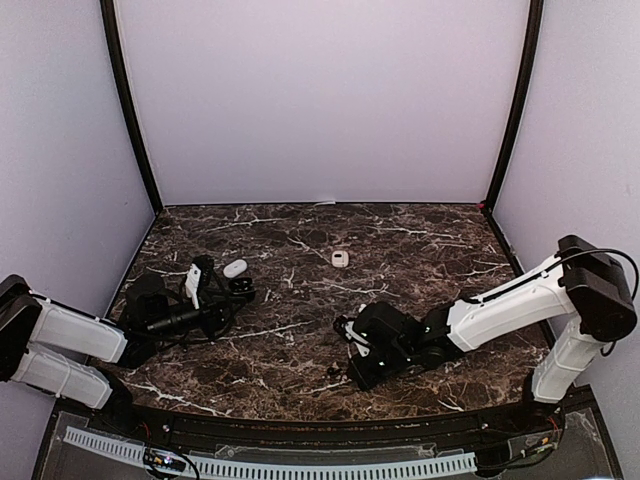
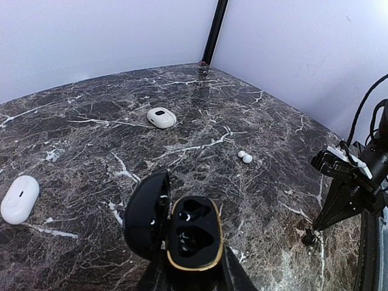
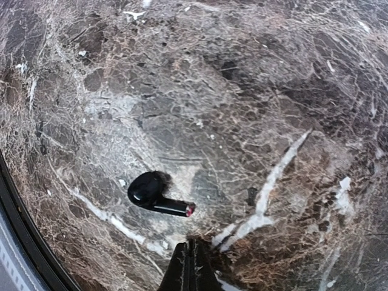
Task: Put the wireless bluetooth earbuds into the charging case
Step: Adjust the left earbud at the center of the board.
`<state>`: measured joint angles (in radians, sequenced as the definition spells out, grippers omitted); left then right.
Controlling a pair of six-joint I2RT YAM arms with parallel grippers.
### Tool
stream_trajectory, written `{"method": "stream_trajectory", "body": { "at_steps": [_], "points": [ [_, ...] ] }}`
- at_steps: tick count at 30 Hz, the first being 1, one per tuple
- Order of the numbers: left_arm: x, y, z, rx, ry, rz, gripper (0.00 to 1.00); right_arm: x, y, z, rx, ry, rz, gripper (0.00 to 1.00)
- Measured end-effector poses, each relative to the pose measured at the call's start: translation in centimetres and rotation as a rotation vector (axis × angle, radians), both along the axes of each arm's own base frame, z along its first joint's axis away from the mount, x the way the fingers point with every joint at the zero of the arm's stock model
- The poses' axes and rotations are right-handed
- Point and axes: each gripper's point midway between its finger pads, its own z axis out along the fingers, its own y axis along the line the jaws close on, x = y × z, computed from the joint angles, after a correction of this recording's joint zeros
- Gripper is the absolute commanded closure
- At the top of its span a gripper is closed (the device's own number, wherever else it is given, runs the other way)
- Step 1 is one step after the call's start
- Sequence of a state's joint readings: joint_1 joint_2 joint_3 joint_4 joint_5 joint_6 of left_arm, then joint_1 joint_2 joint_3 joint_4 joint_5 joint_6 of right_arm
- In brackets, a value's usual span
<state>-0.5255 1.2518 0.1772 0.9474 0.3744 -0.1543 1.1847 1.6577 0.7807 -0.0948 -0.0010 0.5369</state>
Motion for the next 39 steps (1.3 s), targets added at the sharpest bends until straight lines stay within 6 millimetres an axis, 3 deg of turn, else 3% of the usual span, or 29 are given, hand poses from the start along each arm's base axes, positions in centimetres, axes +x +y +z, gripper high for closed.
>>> {"method": "stream_trajectory", "body": {
  "at_steps": [9, 28, 34, 39],
  "points": [
    [0.0, 0.0, 0.0, 0.000, 0.000, 0.000, 0.85, 0.0, 1.2, -0.1, 0.028, 0.004, 0.026, 1.00],
    [0.1, 0.0, 0.1, -0.001, -0.002, 0.001, 0.85, 3.3, 5.2, 0.1, 0.054, -0.059, 0.060, 1.00],
    [0.1, 0.0, 0.1, -0.001, -0.002, 0.000, 0.85, 3.5, 6.5, 0.1, 0.065, -0.062, 0.109, 0.95],
    [0.1, 0.0, 0.1, -0.001, -0.002, 0.000, 0.85, 3.5, 6.6, 0.2, 0.066, -0.071, 0.124, 0.85]
  ]
}}
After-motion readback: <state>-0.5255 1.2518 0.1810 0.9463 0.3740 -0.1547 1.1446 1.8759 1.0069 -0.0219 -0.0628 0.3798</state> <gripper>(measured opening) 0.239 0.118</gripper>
